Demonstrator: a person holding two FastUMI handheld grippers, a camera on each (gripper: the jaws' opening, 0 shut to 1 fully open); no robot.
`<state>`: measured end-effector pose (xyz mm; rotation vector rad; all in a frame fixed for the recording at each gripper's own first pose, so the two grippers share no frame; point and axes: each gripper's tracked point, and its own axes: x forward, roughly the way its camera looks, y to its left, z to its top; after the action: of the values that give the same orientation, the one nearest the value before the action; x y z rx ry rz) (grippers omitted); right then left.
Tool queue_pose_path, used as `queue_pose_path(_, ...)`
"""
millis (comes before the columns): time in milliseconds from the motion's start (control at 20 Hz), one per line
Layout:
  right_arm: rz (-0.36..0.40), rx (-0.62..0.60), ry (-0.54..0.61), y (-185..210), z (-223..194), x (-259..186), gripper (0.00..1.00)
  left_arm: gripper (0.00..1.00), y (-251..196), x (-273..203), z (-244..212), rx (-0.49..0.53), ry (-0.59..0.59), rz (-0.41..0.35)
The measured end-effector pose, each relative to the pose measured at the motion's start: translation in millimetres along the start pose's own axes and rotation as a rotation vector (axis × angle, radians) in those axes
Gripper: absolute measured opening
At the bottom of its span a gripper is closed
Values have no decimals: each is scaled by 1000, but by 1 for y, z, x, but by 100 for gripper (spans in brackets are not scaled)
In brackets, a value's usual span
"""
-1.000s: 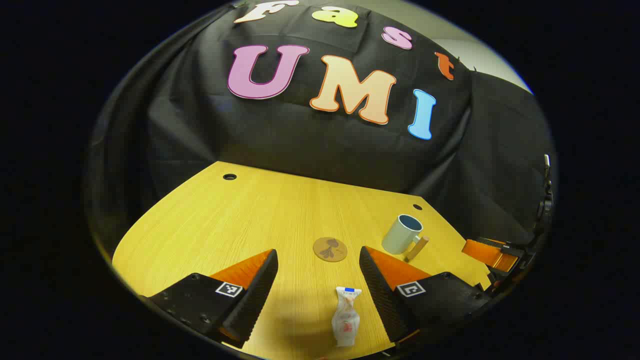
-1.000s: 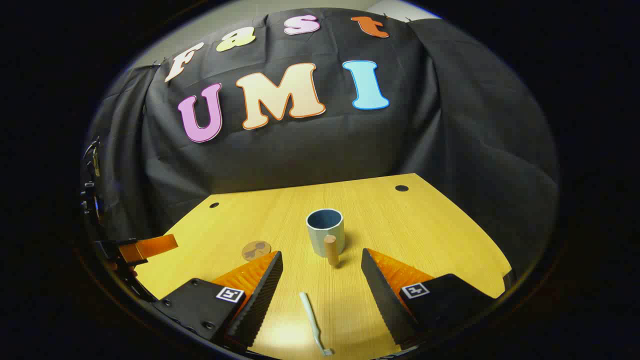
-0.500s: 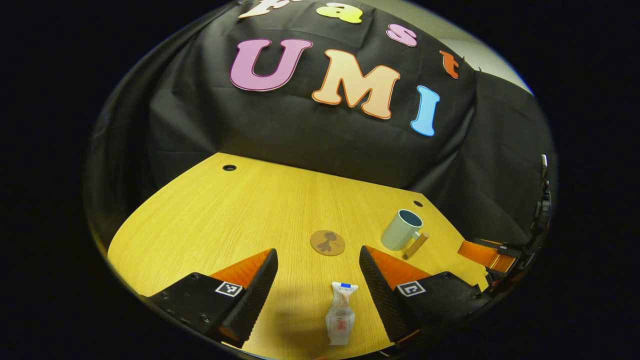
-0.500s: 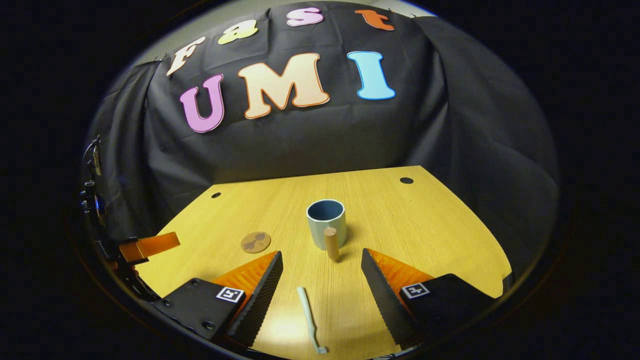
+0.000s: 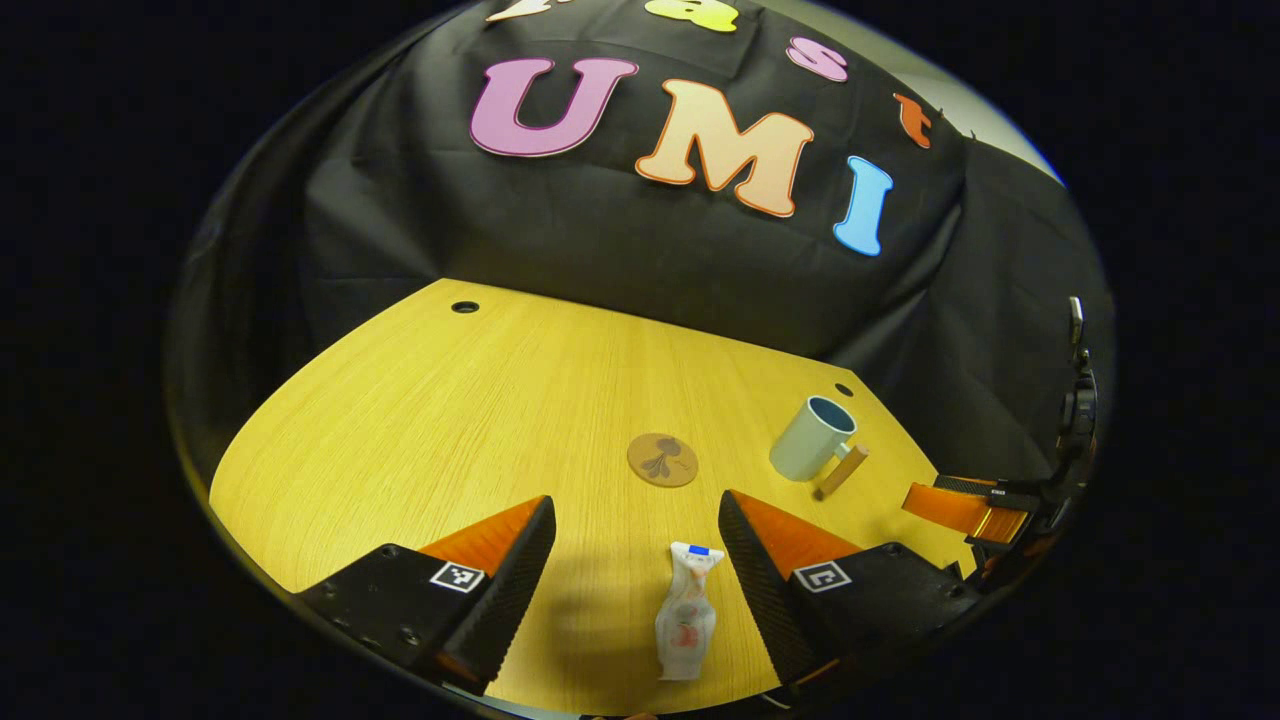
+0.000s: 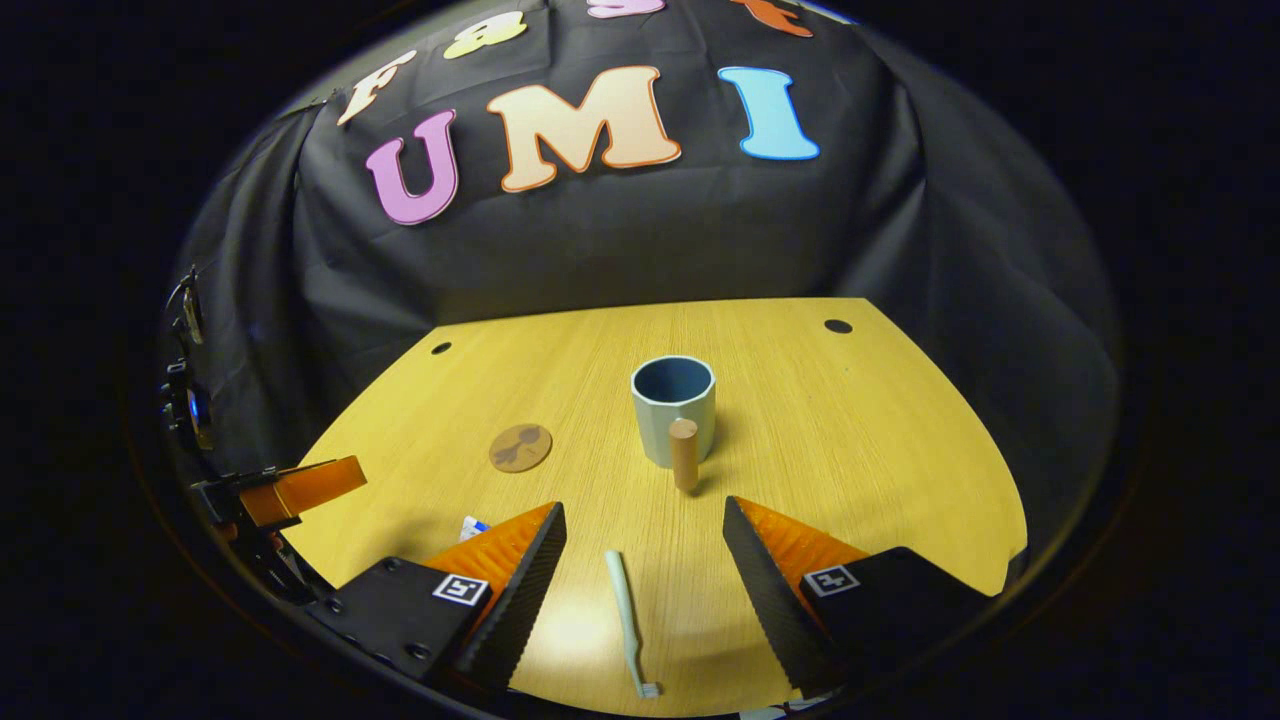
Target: Put the toothbrush and toothpaste on the desktop into the cup, then pick up the cup and place it on the coaster on the desktop.
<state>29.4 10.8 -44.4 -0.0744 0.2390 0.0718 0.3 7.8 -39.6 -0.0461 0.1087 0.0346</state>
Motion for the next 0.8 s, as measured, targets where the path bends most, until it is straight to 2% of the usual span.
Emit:
queue_pose_path(150,29,-55,125,5,-21,16,98,95,10,1,-9,-1,26,29)
queue_pose_path(200,36,-78,167,7,-30,23,94,95,16,-1,-12,-5,34,43)
queue_pose_path(300,51,-112,260,13,-48,34,94,96,26,-7,-20,-22,50,57)
queue_pose_path(350,58,-121,308,15,-57,38,98,95,28,-6,-22,-28,53,68)
queue_pose_path(450,73,-128,410,21,-77,45,98,96,34,-7,-24,-36,64,87)
queue_pose_path(550,73,-141,509,21,-93,50,98,96,40,-10,-28,-38,72,104)
queue_pose_path(600,67,-151,548,19,-99,53,94,96,43,-11,-29,-37,75,114)
queue_pose_path(650,58,-156,579,18,-104,56,98,96,45,-11,-31,-36,78,123)
queue_pose_path(700,55,-153,609,18,-108,57,98,96,48,-12,-32,-38,81,131)
queue_pose_path(750,51,-147,638,17,-112,57,93,96,50,-12,-35,-41,86,139)
queue_pose_path(800,48,-141,659,17,-114,59,99,96,51,-13,-37,-43,94,145)
